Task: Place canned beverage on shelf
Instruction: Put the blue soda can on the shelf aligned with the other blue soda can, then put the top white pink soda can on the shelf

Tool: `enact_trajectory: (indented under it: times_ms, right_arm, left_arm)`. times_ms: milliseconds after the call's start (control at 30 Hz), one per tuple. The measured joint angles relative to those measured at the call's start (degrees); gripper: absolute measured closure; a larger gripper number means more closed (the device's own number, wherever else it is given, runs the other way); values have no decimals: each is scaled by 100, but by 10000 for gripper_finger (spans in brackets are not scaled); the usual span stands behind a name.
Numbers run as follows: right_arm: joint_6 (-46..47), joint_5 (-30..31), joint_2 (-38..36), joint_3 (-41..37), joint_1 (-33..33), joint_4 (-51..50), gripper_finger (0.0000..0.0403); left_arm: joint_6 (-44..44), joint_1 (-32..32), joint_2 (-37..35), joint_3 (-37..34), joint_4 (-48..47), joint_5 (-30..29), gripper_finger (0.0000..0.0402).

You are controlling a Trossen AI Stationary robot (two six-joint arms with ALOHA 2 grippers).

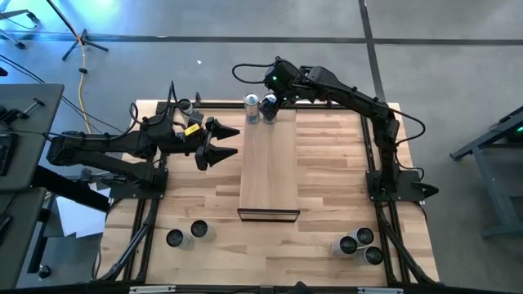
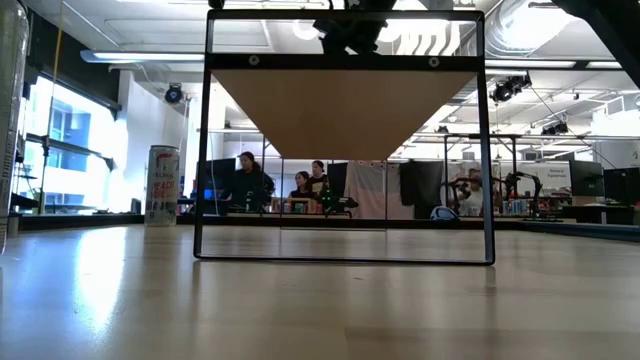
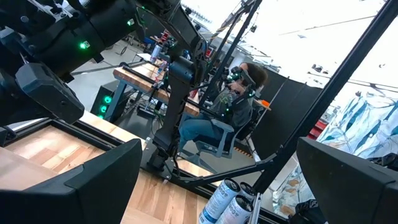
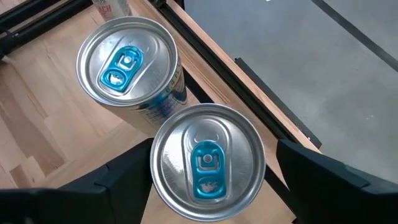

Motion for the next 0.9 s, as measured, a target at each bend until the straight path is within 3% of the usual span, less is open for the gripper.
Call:
enact_trajectory:
  times_ms: [567,900]
  right_arm:
    - [-121,-2,-66,98,0,-57,86]
    - [-162,-26,-83,98,0,-90,40]
  left_arm:
    - [0,0,2,2,0,0,2]
    - [0,0,0,2,0,2,2]
